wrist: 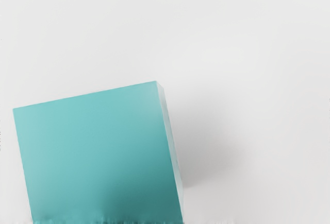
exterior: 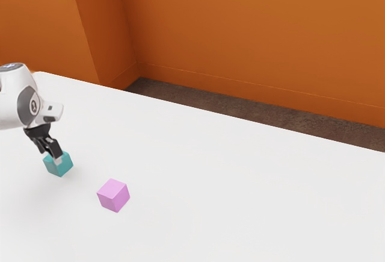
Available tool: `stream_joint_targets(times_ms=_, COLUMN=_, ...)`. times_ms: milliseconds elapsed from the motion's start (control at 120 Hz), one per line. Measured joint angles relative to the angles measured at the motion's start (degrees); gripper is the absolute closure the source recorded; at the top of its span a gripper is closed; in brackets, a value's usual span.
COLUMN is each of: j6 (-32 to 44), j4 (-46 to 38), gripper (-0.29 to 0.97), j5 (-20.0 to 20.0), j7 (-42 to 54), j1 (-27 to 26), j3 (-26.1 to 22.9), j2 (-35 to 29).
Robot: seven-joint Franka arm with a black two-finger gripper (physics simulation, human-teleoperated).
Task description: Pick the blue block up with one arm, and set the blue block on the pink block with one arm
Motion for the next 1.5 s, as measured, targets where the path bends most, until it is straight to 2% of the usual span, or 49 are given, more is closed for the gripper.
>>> stream_joint_targets(times_ms=217, j6=-3.9, j4=1.0, gripper=0.02, j5=-3.2, j7=1.4, j1=-0.9, j3=0.6, j2=0.8)
stream_joint_targets(times_ms=475, j6=-5.5, j4=3.4, gripper=0.02, j5=-6.6, j7=3.5, j1=-0.8, j3=0.5, j2=5.3)
stream_joint_targets(times_ms=1208, j6=-4.2, j4=6.8, gripper=0.02, j5=-12.7, j7=13.0, j1=1.1, j3=0.6, j2=10.8)
stream_joint_targets(times_ms=1258, j6=-4.1, j4=6.9, gripper=-0.01, j5=-13.2, j7=13.3, j1=1.0, j3=0.6, j2=11.3)
stream_joint_targets(times_ms=1500, j6=-4.0, j4=6.9, gripper=0.02, j5=-15.6, j7=14.6, j1=1.0, j3=0.6, j2=12.5)
